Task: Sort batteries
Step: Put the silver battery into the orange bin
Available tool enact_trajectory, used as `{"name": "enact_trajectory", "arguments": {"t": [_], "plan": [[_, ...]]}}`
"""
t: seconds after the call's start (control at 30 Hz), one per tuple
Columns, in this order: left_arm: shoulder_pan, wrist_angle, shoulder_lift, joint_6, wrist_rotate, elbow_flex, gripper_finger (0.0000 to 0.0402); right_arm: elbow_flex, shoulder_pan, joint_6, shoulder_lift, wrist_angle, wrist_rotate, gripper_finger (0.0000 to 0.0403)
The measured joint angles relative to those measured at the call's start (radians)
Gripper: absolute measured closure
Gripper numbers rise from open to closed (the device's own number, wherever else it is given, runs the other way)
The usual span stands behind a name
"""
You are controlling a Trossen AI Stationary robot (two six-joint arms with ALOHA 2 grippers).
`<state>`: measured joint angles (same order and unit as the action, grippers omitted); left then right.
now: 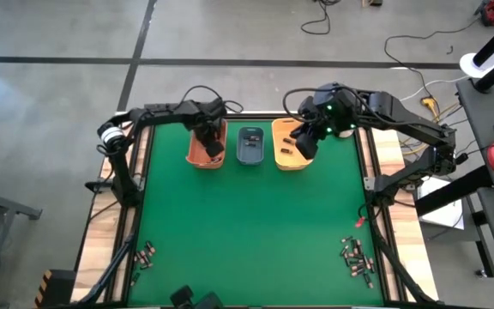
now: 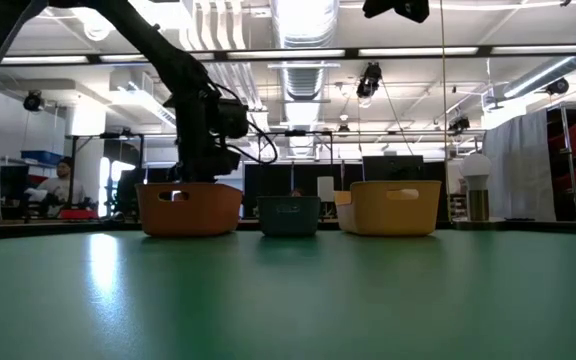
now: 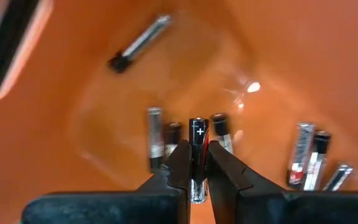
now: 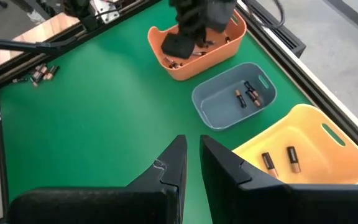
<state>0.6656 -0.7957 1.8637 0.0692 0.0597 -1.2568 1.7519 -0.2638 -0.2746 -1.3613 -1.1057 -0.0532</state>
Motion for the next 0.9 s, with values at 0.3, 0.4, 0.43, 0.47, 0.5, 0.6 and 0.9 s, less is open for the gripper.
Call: {"name": "enact_trajectory", "arguments": {"t": [0.3,0.4,0.43,0.47,0.5,0.6,0.9], "plan": [[-0.013,0.073,0.000,-0.028,0.081,0.075,0.0388,0.000,0.004,-0.017,0.000,0.031,0.000,0.0364],[-0.013,0.085,0.000,-0.029,0.086,0.078,0.0388,0.000,0.004,-0.014,0.000,0.047,0.000,0.0364],[-0.014,0.091,0.000,-0.029,0.086,0.081,0.0388,0.000,0.004,-0.013,0.000,0.049,0.000,0.0364],[-0.015,0.091,0.000,-0.029,0.086,0.085,0.0388,0.000,0.004,-0.013,0.000,0.050,0.000,0.0364],[-0.015,0.096,0.000,-0.029,0.086,0.090,0.0388,0.000,0.004,-0.012,0.000,0.050,0.000,0.0364],[-0.015,0.118,0.000,-0.030,0.087,0.102,0.0388,0.000,0.004,-0.012,0.000,0.050,0.000,0.0364],[-0.015,0.135,-0.001,-0.030,0.090,0.112,0.0360,0.000,0.004,-0.013,0.000,0.055,0.001,0.0364]]}}
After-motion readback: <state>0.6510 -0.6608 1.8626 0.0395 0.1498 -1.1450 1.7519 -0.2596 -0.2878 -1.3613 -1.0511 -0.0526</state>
